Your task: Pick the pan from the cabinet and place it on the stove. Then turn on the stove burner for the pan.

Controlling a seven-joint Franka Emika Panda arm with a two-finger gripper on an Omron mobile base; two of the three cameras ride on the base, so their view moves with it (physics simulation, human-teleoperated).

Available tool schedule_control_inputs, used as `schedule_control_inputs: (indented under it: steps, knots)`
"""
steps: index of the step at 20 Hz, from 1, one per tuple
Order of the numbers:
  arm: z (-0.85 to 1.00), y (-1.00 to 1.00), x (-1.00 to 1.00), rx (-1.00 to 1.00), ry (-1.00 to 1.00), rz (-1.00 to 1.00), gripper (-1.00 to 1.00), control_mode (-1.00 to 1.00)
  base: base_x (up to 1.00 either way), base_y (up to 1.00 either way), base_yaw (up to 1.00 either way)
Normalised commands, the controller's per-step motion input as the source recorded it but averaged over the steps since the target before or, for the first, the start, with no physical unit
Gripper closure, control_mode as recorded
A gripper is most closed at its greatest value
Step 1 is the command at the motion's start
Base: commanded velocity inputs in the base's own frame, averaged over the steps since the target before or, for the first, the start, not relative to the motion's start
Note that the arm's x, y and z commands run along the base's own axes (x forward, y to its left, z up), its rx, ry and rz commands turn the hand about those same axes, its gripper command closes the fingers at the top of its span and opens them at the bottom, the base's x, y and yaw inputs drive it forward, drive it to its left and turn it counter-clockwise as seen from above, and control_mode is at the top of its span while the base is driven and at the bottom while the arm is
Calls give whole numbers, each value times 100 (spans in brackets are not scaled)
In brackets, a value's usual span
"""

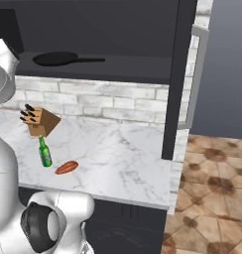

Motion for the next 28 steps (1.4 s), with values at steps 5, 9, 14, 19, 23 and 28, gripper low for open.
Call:
schedule_control_inputs:
  steps: [5,9,14,19,23,28]
  knots:
    - [3,-82,2,0,-37,0,-100,-100,0,0,0]
    - [0,-75,16,0,-34,0,-100,-100,0,0,0]
    - [0,-63,35,3,-23,0,-100,-100,0,0,0]
    - [0,-57,55,10,-15,-3,-100,-100,0,0,0]
    - [1,-50,54,10,-14,-3,-100,-100,0,0,0]
    - [0,-28,41,3,-17,-2,-100,-100,0,0,0]
